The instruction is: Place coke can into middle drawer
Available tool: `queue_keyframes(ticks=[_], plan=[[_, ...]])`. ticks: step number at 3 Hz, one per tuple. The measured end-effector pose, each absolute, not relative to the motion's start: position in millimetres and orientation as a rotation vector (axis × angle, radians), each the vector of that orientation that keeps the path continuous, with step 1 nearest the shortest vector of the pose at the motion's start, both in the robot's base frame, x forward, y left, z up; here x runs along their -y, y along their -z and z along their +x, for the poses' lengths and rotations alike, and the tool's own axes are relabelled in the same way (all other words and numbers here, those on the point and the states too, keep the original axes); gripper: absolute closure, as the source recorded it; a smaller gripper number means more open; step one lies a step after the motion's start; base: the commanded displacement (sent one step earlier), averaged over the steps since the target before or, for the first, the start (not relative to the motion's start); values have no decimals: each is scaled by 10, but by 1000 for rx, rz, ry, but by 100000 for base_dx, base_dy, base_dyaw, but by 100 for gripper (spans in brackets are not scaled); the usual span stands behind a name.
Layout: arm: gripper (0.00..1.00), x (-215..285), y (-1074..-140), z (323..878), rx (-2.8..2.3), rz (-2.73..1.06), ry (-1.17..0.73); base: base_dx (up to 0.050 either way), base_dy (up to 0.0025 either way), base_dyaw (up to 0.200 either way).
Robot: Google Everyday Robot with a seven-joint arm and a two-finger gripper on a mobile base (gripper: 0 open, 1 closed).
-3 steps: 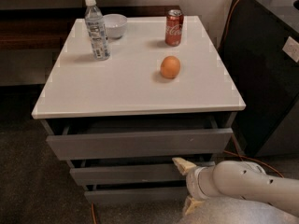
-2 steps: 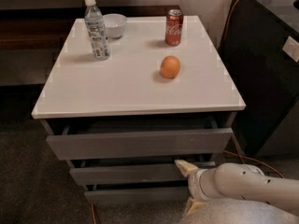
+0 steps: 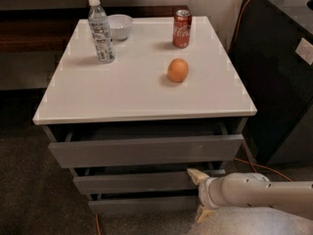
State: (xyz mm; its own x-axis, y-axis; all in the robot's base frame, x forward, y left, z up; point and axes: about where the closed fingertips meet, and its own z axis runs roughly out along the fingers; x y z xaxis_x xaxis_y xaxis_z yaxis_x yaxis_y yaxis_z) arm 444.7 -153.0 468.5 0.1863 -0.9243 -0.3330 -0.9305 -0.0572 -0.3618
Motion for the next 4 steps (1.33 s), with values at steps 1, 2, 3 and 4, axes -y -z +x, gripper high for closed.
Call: queue_keyframes(ticks=[1, 2, 3, 4], plan=[[0, 1644, -4551, 4599, -1752, -1977, 18, 0, 0, 0], [0, 1732, -4434, 4723, -1759, -1980, 33, 0, 0, 0], [0, 1796, -4322, 4838, -1761, -1978, 44, 0, 0, 0], [0, 1844, -4244, 4962, -1764, -1975, 49, 0, 0, 0]])
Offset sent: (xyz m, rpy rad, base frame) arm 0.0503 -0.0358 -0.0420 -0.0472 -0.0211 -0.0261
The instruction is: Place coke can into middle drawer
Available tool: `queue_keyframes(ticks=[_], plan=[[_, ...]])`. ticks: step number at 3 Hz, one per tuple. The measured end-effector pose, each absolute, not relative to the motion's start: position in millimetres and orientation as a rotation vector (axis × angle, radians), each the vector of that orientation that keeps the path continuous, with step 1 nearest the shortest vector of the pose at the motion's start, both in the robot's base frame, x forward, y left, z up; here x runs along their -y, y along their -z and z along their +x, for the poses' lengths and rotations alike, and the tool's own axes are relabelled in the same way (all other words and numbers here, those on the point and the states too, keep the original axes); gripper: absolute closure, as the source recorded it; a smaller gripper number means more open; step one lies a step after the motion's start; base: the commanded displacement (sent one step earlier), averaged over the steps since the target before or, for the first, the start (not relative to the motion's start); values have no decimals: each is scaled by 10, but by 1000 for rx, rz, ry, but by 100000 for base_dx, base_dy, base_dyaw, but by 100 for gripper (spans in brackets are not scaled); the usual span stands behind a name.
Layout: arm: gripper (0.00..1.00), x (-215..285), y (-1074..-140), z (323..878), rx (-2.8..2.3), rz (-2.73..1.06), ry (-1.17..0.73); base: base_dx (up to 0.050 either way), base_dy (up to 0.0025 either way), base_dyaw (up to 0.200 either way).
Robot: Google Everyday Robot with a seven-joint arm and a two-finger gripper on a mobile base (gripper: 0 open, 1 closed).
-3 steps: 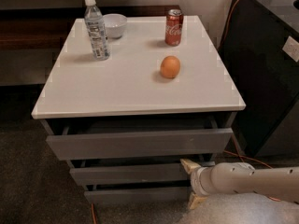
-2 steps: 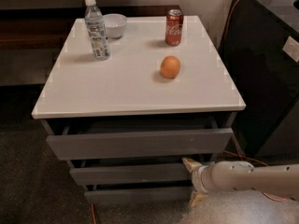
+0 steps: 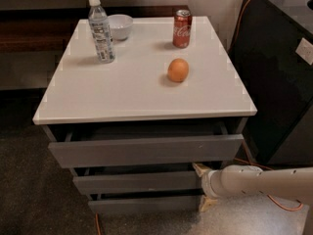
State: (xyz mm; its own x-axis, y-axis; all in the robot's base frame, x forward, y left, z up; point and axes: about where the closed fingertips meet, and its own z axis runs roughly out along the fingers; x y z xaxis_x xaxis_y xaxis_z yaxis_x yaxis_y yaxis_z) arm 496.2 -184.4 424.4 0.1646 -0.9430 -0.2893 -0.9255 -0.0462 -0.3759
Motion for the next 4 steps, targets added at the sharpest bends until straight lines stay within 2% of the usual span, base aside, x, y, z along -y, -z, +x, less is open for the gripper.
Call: queue_keyframes(ticks=[1, 3, 4], plan=[[0, 1882, -4199, 5107, -1764, -1972, 55, 0, 0, 0], [44, 1904, -4112, 5273, -1771, -1967, 52, 0, 0, 0], [76, 1832, -4119, 5222, -1757, -1983, 52, 0, 0, 0]])
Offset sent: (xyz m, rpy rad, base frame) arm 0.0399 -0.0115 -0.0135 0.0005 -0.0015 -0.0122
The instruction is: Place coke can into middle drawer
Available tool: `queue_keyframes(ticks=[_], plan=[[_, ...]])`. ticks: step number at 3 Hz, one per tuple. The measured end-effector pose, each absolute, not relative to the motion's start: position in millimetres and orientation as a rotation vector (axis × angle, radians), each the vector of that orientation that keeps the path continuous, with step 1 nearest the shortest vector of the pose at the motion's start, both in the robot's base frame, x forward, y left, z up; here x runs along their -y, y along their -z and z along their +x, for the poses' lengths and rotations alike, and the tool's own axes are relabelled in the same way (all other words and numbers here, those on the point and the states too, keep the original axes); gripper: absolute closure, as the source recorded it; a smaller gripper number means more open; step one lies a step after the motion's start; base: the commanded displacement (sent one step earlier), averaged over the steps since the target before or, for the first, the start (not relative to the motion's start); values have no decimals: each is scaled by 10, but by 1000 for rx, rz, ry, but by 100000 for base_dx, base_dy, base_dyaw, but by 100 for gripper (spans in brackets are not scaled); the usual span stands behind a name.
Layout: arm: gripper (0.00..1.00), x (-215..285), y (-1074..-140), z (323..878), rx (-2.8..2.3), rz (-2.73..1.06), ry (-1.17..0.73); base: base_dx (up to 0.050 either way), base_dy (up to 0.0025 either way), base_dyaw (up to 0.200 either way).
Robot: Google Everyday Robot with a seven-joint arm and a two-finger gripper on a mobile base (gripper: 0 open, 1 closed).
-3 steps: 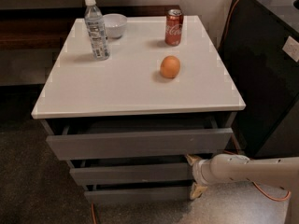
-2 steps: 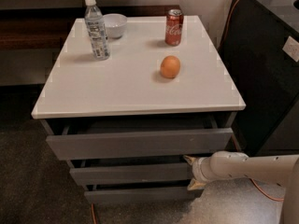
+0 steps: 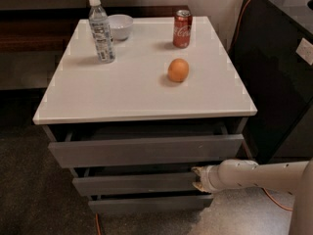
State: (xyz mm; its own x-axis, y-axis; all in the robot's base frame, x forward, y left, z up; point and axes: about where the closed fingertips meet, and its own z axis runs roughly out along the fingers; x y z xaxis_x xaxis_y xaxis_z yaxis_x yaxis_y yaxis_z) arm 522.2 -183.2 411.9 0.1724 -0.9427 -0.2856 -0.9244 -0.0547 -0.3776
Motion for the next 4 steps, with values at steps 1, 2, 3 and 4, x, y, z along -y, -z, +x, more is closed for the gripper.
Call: queue_keyframes(ticks=[1, 2, 3, 4], plan=[[98, 1763, -4158, 5162, -1737, -1996, 46, 0, 0, 0], [100, 1763, -4158, 5162, -1737, -1996, 46, 0, 0, 0], [100, 1687, -4207, 5022, -1722, -2011, 29, 0, 0, 0], [100, 1687, -4207, 5022, -1722, -2011, 29, 0, 0, 0]])
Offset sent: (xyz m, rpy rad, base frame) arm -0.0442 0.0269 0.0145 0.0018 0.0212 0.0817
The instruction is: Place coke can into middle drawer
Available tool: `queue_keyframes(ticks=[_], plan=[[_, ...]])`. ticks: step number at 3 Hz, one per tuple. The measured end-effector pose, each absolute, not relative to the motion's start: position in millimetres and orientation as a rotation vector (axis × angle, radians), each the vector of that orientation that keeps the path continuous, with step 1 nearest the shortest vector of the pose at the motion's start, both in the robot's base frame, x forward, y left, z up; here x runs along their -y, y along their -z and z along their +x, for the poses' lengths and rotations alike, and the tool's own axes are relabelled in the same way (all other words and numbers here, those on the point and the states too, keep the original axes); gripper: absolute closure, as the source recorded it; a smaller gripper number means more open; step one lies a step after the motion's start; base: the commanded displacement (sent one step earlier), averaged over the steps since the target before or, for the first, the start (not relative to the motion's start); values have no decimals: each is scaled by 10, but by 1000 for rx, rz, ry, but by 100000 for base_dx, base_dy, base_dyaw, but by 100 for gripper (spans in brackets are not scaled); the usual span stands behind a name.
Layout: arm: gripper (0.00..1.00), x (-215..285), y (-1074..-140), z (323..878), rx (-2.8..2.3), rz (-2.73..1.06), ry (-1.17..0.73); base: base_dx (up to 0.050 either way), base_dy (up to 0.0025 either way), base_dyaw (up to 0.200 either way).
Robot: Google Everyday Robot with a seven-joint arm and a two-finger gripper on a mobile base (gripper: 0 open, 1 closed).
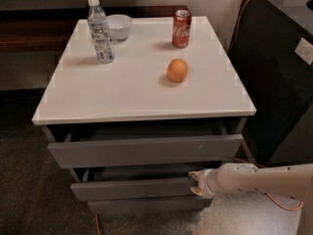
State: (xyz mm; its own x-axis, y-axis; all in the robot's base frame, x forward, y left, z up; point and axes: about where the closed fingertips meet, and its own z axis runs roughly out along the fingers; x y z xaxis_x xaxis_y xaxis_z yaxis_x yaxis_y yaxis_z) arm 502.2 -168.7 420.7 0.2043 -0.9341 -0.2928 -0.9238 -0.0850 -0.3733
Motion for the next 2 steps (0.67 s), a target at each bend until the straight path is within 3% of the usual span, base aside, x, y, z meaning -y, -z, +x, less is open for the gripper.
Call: queue_keyframes(ticks=[2], plan=[[100, 1542, -4326, 4711, -1735, -2013, -50, 0, 0, 0]])
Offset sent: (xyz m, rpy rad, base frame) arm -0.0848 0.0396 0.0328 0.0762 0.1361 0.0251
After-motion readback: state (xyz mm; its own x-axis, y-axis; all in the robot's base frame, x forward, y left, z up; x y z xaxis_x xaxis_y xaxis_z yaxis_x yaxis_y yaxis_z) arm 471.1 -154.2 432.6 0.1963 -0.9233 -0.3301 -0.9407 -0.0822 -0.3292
